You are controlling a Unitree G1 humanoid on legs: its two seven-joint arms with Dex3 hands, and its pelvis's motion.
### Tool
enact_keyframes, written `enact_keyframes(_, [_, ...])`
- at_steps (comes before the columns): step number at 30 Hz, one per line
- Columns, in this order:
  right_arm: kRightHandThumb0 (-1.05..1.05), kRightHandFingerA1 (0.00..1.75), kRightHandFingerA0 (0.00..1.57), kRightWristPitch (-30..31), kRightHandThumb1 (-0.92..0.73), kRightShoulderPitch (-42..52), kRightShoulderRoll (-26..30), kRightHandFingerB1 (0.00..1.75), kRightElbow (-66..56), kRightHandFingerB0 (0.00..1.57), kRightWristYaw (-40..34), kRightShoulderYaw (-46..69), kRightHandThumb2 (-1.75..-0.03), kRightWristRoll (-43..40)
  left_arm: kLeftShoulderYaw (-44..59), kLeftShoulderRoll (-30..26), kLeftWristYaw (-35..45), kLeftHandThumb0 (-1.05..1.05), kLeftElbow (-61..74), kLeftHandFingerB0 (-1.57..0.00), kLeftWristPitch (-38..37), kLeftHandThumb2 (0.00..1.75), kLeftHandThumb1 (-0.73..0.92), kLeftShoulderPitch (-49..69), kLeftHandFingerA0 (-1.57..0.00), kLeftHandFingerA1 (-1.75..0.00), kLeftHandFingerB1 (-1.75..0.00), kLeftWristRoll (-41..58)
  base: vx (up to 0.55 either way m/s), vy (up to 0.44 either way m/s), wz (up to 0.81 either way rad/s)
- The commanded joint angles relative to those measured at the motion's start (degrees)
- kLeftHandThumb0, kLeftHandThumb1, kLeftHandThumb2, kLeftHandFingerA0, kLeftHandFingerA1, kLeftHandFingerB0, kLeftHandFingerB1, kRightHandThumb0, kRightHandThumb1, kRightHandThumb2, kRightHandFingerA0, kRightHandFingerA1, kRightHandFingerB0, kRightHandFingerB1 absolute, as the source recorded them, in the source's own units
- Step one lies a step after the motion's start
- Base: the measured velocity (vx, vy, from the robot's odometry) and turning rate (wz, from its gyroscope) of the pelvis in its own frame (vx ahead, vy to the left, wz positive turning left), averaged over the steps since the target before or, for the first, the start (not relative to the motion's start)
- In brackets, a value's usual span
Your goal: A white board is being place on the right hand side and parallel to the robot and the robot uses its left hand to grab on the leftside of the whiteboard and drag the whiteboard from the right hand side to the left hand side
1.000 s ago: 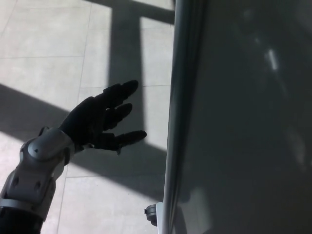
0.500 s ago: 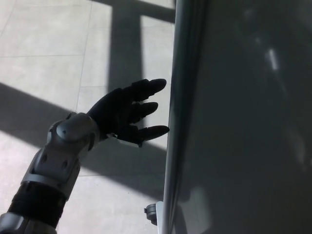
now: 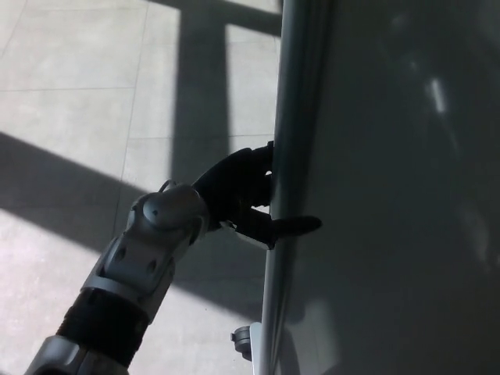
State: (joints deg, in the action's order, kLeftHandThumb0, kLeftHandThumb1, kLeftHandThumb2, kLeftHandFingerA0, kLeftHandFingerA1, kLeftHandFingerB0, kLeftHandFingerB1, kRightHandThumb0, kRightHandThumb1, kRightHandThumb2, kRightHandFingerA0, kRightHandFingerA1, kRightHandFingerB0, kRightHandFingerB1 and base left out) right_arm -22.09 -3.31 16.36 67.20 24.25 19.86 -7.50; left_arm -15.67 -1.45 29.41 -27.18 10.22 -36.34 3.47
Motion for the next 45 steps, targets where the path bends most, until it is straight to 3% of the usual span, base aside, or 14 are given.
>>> enact_keyframes(1, [-0.79,1.19,0.66,0.0,-0.78,-0.8,1.1,0.71,0.2,0.36,0.1,-0.2,-0.62,-0.7,-2.3,2.3,-1.2,-0.75,-0.3,-0.01,-0.4,0.58,0.48,-2.0,-0.11,-0.31,-0.20,-3.1,0.00,0.000,0.00])
enact_keyframes(9, [-0.80,1.21,0.70,-0.2,-0.77,-1.3,0.7,0.72,0.2,0.34,0.5,-0.1,-0.65,-1.1,-2.7,5.4,-3.4,-0.63,-1.8,-0.01,-1.4,0.56,0.52,-2.1,-0.29,-0.37,-0.22,-3.4,0.00,0.000,0.00])
enact_keyframes(10, [-0.81,1.19,0.70,-0.3,-0.76,-1.6,0.9,0.74,0.3,0.34,0.4,-0.3,-0.64,-1.0,-2.3,6.3,-5.1,-0.35,-2.8,-0.19,-3.1,0.61,0.69,-1.6,-0.81,-0.47,-0.28,-3.7,0.00,0.000,0.00])
enact_keyframes(11, [-0.81,1.19,0.70,-0.5,-0.76,-2.0,1.1,0.74,0.3,0.34,0.4,-0.5,-0.64,-0.7,-1.8,7.4,-7.2,-0.35,-4.0,-0.19,-5.3,0.61,0.69,-0.9,-0.81,-0.47,-0.28,-4.0,0.00,0.000,0.00])
enact_keyframes(12, [-0.80,1.11,0.80,-0.1,-0.56,-2.4,1.4,0.72,0.4,0.37,0.3,-0.5,-1.00,-0.7,-1.4,7.8,-8.5,-0.26,-4.7,-0.38,-6.4,0.64,0.77,-0.6,-0.93,-0.50,-0.33,-4.4,0.00,0.000,0.00])
enact_keyframes(13, [-0.79,1.20,0.73,0.1,-0.76,-2.6,1.5,0.74,0.5,0.34,0.2,-0.6,-0.64,-0.7,-1.1,8.0,-9.0,-0.24,-5.2,-0.53,-6.9,0.64,0.78,-0.6,-1.00,-0.50,-0.37,-4.5,0.00,0.000,0.00])
enact_keyframes(15, [-0.79,1.20,0.73,0.2,-0.76,-2.7,1.5,0.74,0.6,0.34,0.0,-0.7,-0.64,-0.6,-0.6,8.1,-9.1,-0.24,-6.0,-0.53,-7.5,0.64,0.78,-0.5,-1.00,-0.50,-0.37,-4.6,0.00,0.000,0.00])
enact_keyframes(16, [-0.75,1.21,0.75,0.9,-0.75,-3.0,1.6,0.73,0.7,0.35,-0.3,-0.9,-0.67,-0.4,0.7,7.6,-8.4,-0.15,-6.1,-0.87,-8.9,0.65,0.80,0.4,-1.04,-0.55,-0.51,-3.4,0.00,0.000,0.00])
enact_keyframes(18, [-0.75,1.20,0.75,1.3,-0.75,-3.1,1.7,0.74,0.8,0.37,-0.9,-1.2,-0.67,-0.2,1.5,7.0,-7.8,-0.13,-5.3,-0.92,-8.9,0.65,0.81,1.3,-1.04,-0.58,-0.54,-3.0,0.00,0.000,0.00])
enact_keyframes(19, [-0.77,1.11,0.79,1.4,-0.55,-3.1,1.7,0.73,0.9,0.39,-0.8,-1.2,-0.99,-0.3,2.3,6.3,-7.3,-0.11,-5.3,-0.97,-8.2,0.66,0.82,1.6,-1.03,-0.69,-0.61,-2.5,0.00,0.000,0.00])
enact_keyframes(22, [-0.77,1.11,0.79,1.4,-0.55,-3.2,1.7,0.73,1.0,0.39,-0.8,-1.3,-0.99,-0.3,2.7,6.4,-7.1,-0.11,-5.4,-0.97,-8.4,0.66,0.82,1.7,-1.03,-0.69,-0.61,-2.8,0.00,0.000,0.00])
enact_keyframes(23, [-0.77,1.22,0.73,1.0,-0.77,-3.0,1.7,0.75,1.1,0.39,-0.8,-1.4,-0.63,-0.2,3.3,4.6,-5.6,-0.28,-5.3,-0.91,-8.1,0.64,0.78,1.7,-1.04,-0.70,-0.70,-2.5,0.00,0.000,0.00])
enact_keyframes(34, [-0.80,1.20,0.76,0.6,-0.75,-3.3,2.3,0.76,1.7,0.39,-0.1,-1.6,-0.63,-0.3,7.0,-1.9,4.7,-0.32,-5.5,-0.95,-3.8,0.62,0.72,-0.2,-1.08,-0.69,-0.69,1.6,0.00,0.000,0.00])
enact_keyframes(45, [-0.75,1.21,0.78,0.0,-0.76,-3.9,2.5,0.77,1.3,0.45,-0.3,-2.4,-0.65,0.1,6.7,-15.5,22.7,-0.19,-2.1,-0.93,3.6,0.61,0.71,-2.3,-1.02,-0.73,-0.80,5.8,0.00,0.000,0.00])
